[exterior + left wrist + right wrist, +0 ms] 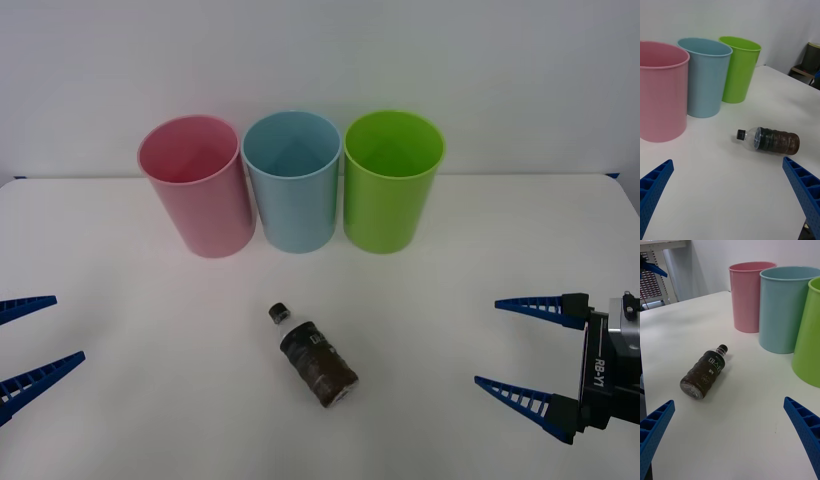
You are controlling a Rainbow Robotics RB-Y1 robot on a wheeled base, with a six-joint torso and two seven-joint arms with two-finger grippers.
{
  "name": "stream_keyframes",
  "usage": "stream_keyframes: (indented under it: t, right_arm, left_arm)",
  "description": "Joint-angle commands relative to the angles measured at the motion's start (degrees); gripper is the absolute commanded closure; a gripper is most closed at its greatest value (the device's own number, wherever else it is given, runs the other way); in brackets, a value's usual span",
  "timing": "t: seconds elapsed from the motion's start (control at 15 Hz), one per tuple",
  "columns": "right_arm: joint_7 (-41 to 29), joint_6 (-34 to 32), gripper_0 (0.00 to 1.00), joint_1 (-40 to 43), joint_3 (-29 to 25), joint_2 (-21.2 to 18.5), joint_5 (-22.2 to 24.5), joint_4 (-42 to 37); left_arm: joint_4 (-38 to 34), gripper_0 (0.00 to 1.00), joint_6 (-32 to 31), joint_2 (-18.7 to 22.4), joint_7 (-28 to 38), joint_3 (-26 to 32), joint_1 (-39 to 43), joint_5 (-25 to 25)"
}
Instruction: Put cans in the blue bin and PET bottles in the pink bin and trash in the green bin.
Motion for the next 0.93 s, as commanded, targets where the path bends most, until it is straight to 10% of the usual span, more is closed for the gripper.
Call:
stream_keyframes:
  t: [0.07, 0.93]
  right_arm:
    - [0.0, 0.0, 0.0, 0.0, 0.0, 0.0, 0.0, 0.0]
    - [0.0, 0.0, 0.0, 0.0, 0.0, 0.0, 0.0, 0.0]
  left_arm:
    - [0.0, 0.0, 0.0, 0.0, 0.0, 0.0, 0.0, 0.0]
    - [0.0, 0.0, 0.0, 0.0, 0.0, 0.0, 0.0, 0.0]
